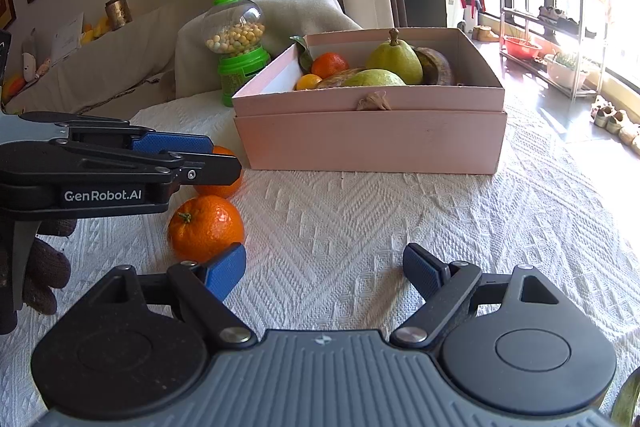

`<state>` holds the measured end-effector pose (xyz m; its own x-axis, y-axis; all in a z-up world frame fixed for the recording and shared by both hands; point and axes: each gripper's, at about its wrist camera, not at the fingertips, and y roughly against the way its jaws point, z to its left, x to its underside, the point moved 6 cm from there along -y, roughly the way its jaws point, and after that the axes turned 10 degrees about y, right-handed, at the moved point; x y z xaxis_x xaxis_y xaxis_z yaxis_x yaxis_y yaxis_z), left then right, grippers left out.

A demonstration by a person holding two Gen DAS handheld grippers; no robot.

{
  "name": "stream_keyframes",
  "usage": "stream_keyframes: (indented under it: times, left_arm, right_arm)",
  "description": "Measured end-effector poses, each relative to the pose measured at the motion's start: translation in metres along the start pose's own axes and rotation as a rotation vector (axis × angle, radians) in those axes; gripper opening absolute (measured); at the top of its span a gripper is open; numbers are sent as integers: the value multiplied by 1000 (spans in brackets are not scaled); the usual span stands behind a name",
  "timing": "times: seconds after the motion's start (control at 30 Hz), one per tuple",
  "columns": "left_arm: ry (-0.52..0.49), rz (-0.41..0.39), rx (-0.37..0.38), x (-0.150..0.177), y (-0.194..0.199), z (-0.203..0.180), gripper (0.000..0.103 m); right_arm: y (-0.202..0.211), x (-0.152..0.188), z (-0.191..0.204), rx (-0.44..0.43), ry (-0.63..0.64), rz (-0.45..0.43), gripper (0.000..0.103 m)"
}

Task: Organize fruits

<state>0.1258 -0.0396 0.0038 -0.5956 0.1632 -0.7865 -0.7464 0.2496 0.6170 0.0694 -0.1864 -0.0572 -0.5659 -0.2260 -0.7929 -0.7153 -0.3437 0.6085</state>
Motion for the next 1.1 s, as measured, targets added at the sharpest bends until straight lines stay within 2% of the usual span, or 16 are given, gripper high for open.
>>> stream_keyframes:
  times: [0.13,0.27,0.33,0.5,0.6,0.63,0.67,0.7,0.8,0.87,1.0,1.1]
  left_arm:
    - [35,9,-27,1,-1,16,39]
    - [58,14,-15,1,-1,25,39]
    - [92,14,8,-1,-1,29,40]
    - [242,20,115,-2,4,45,39]
    - [257,2,115,-2,10,52,39]
    - [257,-6,113,-2,12,53,39]
    - [256,-11,110,-2,13,54,39]
    - [252,-14,103,-2,14,54,39]
    - [190,-31,68,-2,16,47,39]
    - [138,-34,65,-1,15,38,39]
    - [3,-18,27,6,3,15,41]
    - [-29,-25,7,9,1,9,47]
  right_arm:
    - [5,0,0,-8,0,-20,86]
    - [25,-7,20,-76,98,-112,86]
    - [24,-13,38,-118,162,-91,86]
    - [-8,-25,57,-111,232,-8,86]
    - [-20,-28,59,-119,241,14,71]
    - [-22,-28,60,-122,246,25,56]
    - [-21,-27,61,-136,248,32,48]
    - [-18,-26,60,-133,242,29,48]
    - [-2,-23,46,-97,209,9,48]
    - [10,-18,27,-43,180,-3,48]
    - [24,0,-12,173,183,9,48]
    - [26,12,-35,188,108,32,48]
